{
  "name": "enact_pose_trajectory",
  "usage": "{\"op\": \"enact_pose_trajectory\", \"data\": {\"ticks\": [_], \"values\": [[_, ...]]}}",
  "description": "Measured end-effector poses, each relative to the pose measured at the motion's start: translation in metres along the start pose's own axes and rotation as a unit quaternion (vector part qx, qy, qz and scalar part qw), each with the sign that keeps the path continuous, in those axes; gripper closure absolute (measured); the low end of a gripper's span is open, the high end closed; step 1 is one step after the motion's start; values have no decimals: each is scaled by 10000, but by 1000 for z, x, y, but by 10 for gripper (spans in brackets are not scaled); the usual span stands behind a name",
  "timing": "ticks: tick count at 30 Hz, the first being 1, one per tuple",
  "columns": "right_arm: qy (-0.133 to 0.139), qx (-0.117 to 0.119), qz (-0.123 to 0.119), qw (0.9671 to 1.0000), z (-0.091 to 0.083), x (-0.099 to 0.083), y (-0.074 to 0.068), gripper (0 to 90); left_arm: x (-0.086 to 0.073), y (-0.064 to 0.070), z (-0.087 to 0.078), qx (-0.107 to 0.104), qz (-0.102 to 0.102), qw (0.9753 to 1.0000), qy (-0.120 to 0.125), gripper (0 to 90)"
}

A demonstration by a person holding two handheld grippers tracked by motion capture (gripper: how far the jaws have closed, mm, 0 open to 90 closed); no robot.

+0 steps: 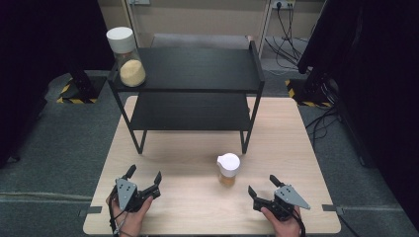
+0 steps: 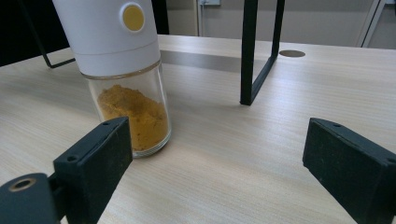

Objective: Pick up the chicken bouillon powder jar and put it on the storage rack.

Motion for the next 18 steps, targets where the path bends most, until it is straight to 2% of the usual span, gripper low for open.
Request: {"op": "enact_pose_trajectory", "data": {"ticks": [10, 18], "values": [[-1, -3, -6, 10000, 0, 0, 0, 86, -7, -3, 4, 34, -71, 9997, -227, 77], [7, -25, -24, 10000, 0, 0, -1, 84, -7, -5, 4, -7, -136, 9996, -232, 75]]}}
Point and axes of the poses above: each handheld gripper's, and its own axes: z roughly forward along the jaws, x roughly out of its top, y roughly to its right, the point moved 4 cm from there along z, roughly forward along the jaws, and after that the axes turned 2 degrees about -x, right-handed, at the moved point
